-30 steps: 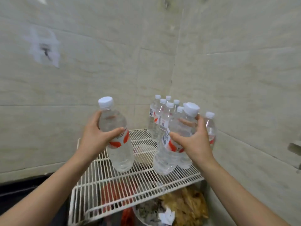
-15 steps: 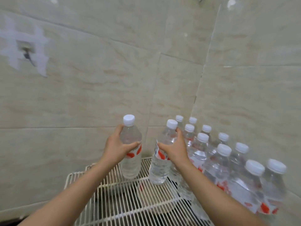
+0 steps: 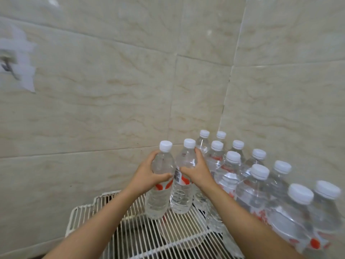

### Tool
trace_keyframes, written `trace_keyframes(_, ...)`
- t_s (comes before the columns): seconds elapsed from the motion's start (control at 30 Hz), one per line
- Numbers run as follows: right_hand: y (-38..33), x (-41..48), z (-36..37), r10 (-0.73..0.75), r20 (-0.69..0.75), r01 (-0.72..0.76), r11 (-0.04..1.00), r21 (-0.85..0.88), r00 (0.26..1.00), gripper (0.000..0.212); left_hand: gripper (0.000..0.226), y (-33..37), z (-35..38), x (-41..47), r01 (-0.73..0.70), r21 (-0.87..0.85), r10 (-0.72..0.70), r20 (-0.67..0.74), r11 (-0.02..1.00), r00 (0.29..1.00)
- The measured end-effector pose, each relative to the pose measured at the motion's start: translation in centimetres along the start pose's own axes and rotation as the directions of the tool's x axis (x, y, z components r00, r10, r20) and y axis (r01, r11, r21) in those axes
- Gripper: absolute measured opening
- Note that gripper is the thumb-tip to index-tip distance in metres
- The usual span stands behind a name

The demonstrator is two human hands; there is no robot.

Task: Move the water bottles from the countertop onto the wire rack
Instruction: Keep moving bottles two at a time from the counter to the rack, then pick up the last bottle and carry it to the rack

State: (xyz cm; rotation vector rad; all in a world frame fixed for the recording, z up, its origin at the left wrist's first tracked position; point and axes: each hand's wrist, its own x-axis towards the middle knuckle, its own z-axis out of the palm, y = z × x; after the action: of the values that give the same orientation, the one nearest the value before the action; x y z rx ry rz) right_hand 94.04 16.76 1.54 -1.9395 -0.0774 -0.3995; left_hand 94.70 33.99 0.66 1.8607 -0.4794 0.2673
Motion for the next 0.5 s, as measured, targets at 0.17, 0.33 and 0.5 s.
trace_keyframes(0.17,-1.1,-2.9,-0.6,-0.02,-0.022,0.02,1.0,-0.02,1.0,0.087,0.084,0.8,-0.6,-1.6,0.074,0.025,-0.075,0.025,0.997,0.997)
trace_keyframes(0.33,-2.3,-7.6,-1.0,-0.01,-0.075,0.0,0.991,-0.131,0.997,0.085,0.087,2.2,-2.0,-6.4,0.258,0.135,-0.245,-0.102,0.957,0.964)
trace_keyframes(0.5,-3.4,-13.9,-0.6,0.031,0.05,-0.028,0.998,-0.058,0.998,0.062,0.055,4.4,-4.3,-15.9,0.348,0.108,-0.29,-0.36,0.931,0.887)
